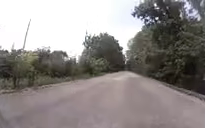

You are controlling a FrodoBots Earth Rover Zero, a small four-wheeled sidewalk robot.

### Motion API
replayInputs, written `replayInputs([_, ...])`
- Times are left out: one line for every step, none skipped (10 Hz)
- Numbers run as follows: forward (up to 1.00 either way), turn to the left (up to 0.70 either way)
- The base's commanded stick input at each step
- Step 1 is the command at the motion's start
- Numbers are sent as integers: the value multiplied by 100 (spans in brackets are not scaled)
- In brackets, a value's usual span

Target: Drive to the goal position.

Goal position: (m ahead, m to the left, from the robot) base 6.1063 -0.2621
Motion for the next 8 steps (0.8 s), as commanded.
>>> replayInputs([50,0])
replayInputs([50,0])
replayInputs([50,0])
replayInputs([50,0])
replayInputs([50,0])
replayInputs([50,0])
replayInputs([50,-48])
replayInputs([50,-50])
